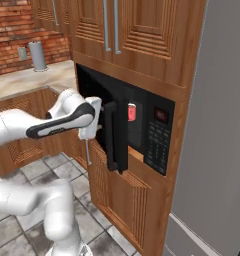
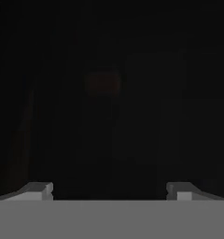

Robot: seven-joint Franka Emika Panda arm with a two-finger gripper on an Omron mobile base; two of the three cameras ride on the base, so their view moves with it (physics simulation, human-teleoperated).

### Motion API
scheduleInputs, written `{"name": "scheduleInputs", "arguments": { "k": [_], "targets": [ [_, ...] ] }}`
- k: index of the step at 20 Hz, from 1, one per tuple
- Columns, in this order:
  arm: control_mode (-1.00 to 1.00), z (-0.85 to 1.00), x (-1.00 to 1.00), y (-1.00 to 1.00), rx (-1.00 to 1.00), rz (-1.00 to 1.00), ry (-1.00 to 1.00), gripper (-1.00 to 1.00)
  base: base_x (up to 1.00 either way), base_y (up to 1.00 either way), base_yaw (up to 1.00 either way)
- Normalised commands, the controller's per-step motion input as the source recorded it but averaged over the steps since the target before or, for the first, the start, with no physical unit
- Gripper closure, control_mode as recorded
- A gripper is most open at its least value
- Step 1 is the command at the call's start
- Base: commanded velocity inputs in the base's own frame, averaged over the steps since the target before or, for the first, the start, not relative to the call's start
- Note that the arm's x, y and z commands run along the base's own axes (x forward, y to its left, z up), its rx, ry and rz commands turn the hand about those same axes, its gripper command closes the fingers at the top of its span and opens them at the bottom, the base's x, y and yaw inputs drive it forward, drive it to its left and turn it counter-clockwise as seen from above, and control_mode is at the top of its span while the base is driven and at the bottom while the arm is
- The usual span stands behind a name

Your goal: Place the microwavable item in the microwave. Then, close the microwave door and press the start button.

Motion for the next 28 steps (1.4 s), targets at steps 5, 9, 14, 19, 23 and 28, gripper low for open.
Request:
{"name": "scheduleInputs", "arguments": {
  "k": [5,9,14,19,23,28],
  "targets": [
    [-1.00,0.00,0.39,-1.00,0.01,0.00,0.00,-1.00,0.00,0.00,0.00],
    [-1.00,0.00,0.28,-0.88,0.02,0.00,0.00,-1.00,0.00,0.00,0.00],
    [-1.00,0.00,0.00,-0.37,0.00,0.00,-0.01,-1.00,0.00,0.00,0.00],
    [-1.00,0.09,-0.39,0.13,0.02,-0.05,0.00,-1.00,0.00,0.00,0.00],
    [-1.00,0.09,-1.00,0.62,0.03,-0.15,0.00,-1.00,0.00,0.00,0.00],
    [-1.00,0.00,-1.00,0.46,0.06,-0.14,0.00,-1.00,0.00,0.00,0.00]
  ]
}}
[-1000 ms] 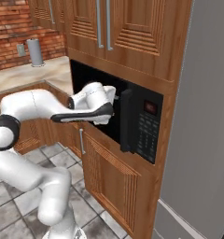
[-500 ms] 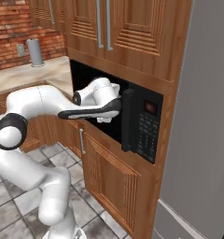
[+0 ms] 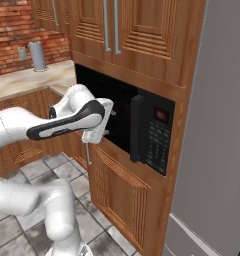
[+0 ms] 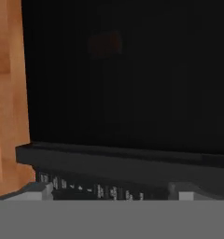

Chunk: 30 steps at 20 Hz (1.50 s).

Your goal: Place the microwavable item in the microwave. Then, close the microwave door and press the start button.

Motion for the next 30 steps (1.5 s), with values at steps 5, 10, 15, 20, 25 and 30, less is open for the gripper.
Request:
{"name": "scheduleInputs", "arguments": {
  "k": [5,10,15,20,25,30],
  "targets": [
    [-1.00,-0.12,-1.00,0.12,0.04,-0.14,-0.12,-1.00,0.00,0.00,0.00],
    [-1.00,-0.42,-0.97,-0.37,0.05,-0.15,-0.09,-1.00,0.00,0.00,0.00],
    [-1.00,-0.60,-0.28,-0.25,0.01,-0.11,0.12,-1.00,0.00,0.00,0.00],
    [-1.00,-0.41,0.00,-0.33,0.02,-0.02,0.19,-1.00,0.00,0.00,0.00],
    [-1.00,-0.23,0.00,-0.53,0.05,0.00,0.05,-1.00,0.00,0.00,0.00],
    [-1.00,-0.19,0.02,-0.58,0.04,0.00,0.01,-1.00,0.00,0.00,0.00]
  ]
}}
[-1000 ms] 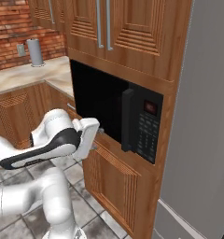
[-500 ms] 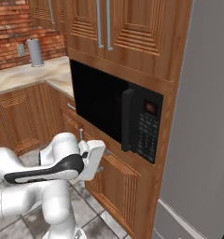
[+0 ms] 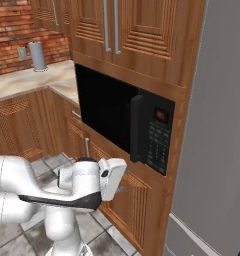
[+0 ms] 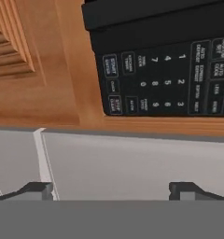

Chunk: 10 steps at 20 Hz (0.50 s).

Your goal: Place the microwavable item in the microwave. Then, close the microwave door and press the start button.

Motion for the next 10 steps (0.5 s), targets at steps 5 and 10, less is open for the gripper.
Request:
{"name": "scheduleInputs", "arguments": {
  "k": [5,10],
  "targets": [
    [-1.00,-0.06,0.22,-0.44,0.03,0.00,0.00,-1.00,0.00,0.00,0.00],
    [-1.00,-0.11,0.52,-0.14,0.03,0.02,0.00,-1.00,0.00,0.00,0.00]
  ]
}}
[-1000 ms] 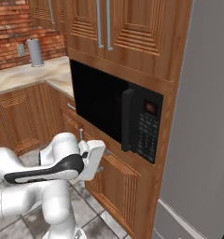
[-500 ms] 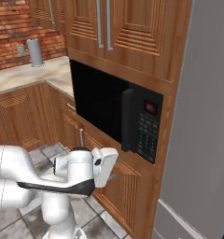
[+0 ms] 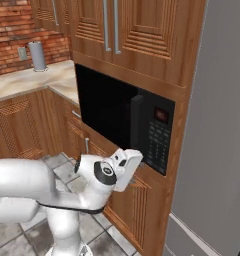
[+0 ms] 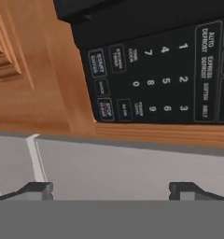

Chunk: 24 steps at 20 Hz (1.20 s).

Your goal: Place the microwavable item in the microwave. Then, close the microwave door and press the start button.

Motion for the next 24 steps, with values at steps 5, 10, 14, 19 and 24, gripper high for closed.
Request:
{"name": "scheduleInputs", "arguments": {
  "k": [5,10,14,19,24],
  "targets": [
    [-1.00,-0.53,0.51,0.00,0.00,0.06,0.09,-1.00,0.00,0.00,0.00],
    [-1.00,-0.86,0.10,0.06,0.00,0.09,0.15,-1.00,0.00,0.00,0.00],
    [-1.00,-1.00,0.00,0.28,0.00,0.10,0.12,-1.00,0.00,0.00,0.00],
    [-1.00,-0.85,0.00,0.44,0.00,0.09,0.05,-1.00,0.00,0.00,0.00],
    [-1.00,-0.13,0.01,-0.04,0.00,0.01,-0.05,-1.00,0.00,0.00,0.00]
  ]
}}
